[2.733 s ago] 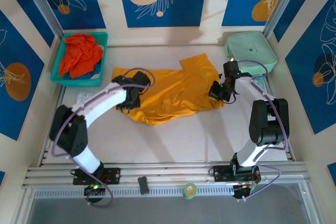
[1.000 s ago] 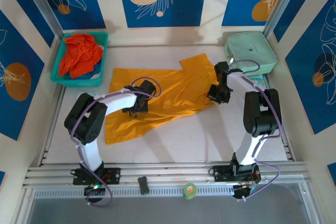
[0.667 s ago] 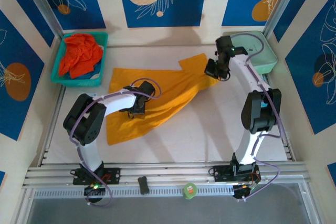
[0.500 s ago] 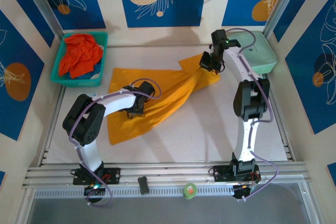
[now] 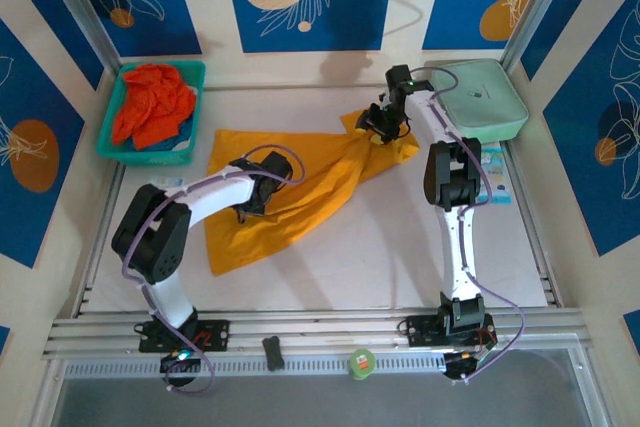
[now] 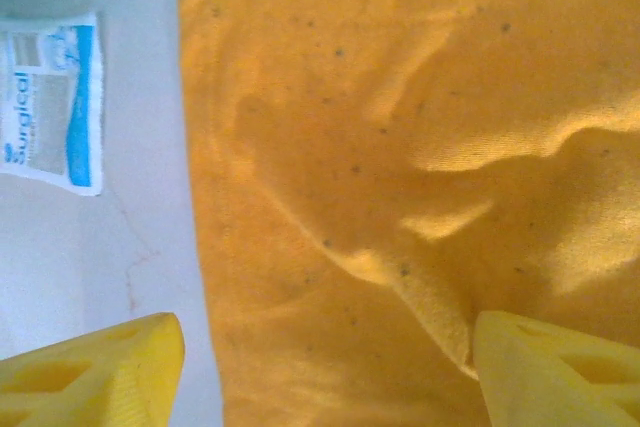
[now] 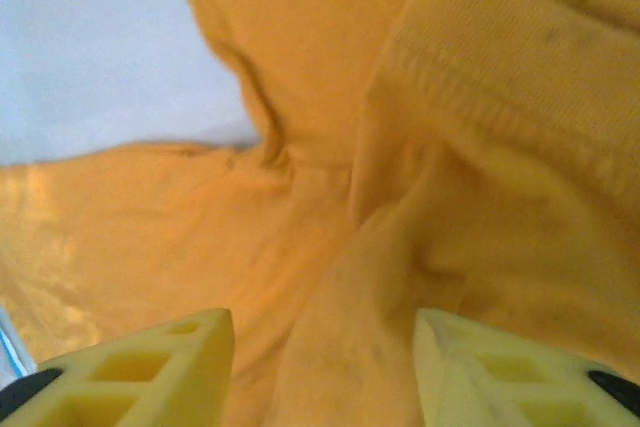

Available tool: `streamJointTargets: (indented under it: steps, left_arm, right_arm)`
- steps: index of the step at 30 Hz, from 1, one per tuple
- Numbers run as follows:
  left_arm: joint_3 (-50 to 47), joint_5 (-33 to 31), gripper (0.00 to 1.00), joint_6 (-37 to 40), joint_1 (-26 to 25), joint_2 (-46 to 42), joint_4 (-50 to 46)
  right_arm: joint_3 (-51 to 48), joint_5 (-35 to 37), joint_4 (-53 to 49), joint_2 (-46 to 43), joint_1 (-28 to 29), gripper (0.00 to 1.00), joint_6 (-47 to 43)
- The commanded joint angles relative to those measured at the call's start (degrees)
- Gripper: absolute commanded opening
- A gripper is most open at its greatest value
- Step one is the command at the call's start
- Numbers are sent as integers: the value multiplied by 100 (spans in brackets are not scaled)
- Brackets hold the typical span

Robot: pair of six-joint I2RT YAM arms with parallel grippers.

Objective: Fold and stack the t-shirts

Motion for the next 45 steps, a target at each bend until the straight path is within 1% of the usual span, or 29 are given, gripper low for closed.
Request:
streamJointTargets:
  steps: [1, 5, 9, 11, 13, 15, 17, 19, 24, 26, 28, 31, 34, 35, 36, 37, 40, 45]
  left_arm:
    - [176, -186, 78, -20, -68, -421, -369]
    - [358, 12, 79, 220, -341, -630, -369]
    - [733, 491, 77, 879, -1013, -577, 41]
    - [996, 844, 74, 1344, -1394, -394, 378]
    - [1324, 1177, 70, 1767, -1783, -54, 699]
    - [1630, 1357, 69, 2086, -2064, 337, 941]
    - [1924, 1616, 69, 2209, -2164, 758, 1128]
    - [2224, 1713, 69, 2245, -2171, 1176, 1248]
    - [3104, 1054, 70, 2321, -2055, 2286, 1258]
    - [3372, 850, 68, 2277, -1966, 2643, 1293]
    - [3572, 702, 65, 2266, -1867, 2929, 1343]
    - [3761, 326, 50, 2218, -1748, 3141, 1394]
    - [3755, 100, 24, 2208, -1666, 2973, 1469]
    - [3703, 86, 13, 2250, -1666, 2831, 1536]
    - [3658, 72, 6, 2296, -1665, 2663, 1568]
    - [3634, 73, 3, 2337, -1673, 2524, 1579]
    - [3542, 11, 1, 2576, -1651, 2090, 1545]
    - [3290, 47, 10, 2886, -1368, 1679, 1500]
  right_arm:
    - [-615, 212, 115, -1087, 46, 55, -9]
    - [-1974, 735, 394, -2004, 31, 53, 39]
    - [-3161, 904, 680, -2587, -34, 45, 43]
    - [-3604, 957, 779, -2771, -75, 41, 34]
    - [-4015, 954, 900, -2917, -139, 34, 26]
    - [-4346, 958, 989, -3058, -199, 33, 16]
    - [-4637, 948, 1068, -3226, -251, 34, -3]
    - [-4885, 945, 1126, -3385, -286, 35, -28]
    - [-5473, 883, 1250, -3784, -331, 36, -63]
    - [-5664, 849, 1293, -3910, -330, 36, -54]
    - [-5840, 805, 1345, -4018, -328, 37, -41]
    - [-6039, 779, 1396, -4131, -328, 36, -28]
    - [-6149, 778, 1429, -4169, -321, 36, -19]
    - [-6166, 778, 1442, -4176, -318, 36, -6]
    - [-6168, 770, 1460, -4153, -311, 35, 7]
    - [-6164, 765, 1475, -4131, -290, 34, 24]
    - [-6082, 749, 1506, -3995, -224, 33, 81]
    - [-5823, 742, 1536, -3724, -1, 33, 219]
